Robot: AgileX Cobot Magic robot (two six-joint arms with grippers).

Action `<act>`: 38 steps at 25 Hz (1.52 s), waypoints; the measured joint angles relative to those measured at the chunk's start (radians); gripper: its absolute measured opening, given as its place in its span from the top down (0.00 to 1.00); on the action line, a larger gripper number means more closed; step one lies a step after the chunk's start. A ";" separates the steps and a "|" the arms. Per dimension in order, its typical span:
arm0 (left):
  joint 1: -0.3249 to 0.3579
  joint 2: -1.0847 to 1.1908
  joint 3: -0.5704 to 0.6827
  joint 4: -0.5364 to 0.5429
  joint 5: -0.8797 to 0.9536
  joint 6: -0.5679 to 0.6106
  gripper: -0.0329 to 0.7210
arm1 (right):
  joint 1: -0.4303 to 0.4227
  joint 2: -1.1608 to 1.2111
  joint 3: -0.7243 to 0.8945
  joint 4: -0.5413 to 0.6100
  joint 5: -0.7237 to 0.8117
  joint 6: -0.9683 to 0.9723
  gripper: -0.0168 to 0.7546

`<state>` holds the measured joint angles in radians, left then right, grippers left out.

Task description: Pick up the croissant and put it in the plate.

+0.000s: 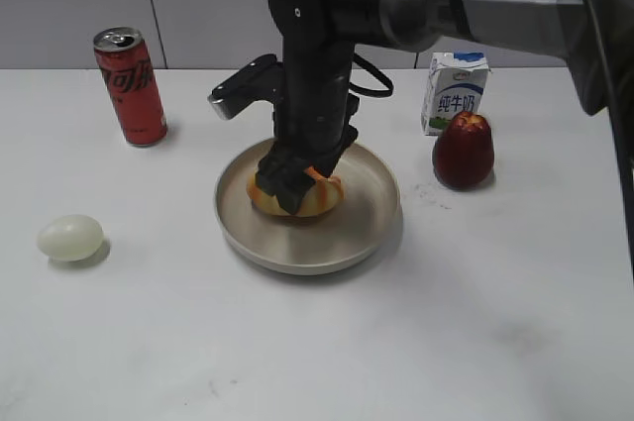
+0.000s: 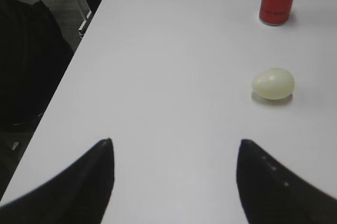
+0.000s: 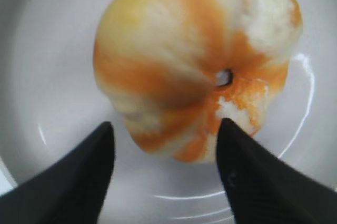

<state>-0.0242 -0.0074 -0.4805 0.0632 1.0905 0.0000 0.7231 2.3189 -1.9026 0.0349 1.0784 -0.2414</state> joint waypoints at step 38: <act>0.000 0.000 0.000 0.000 0.000 0.000 0.22 | -0.702 -1.017 0.860 0.099 0.071 0.118 0.21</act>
<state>-0.0242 -0.0074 -0.4805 0.0632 1.0905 0.0000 0.0209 1.3015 -1.0424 0.1341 1.1492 -0.1231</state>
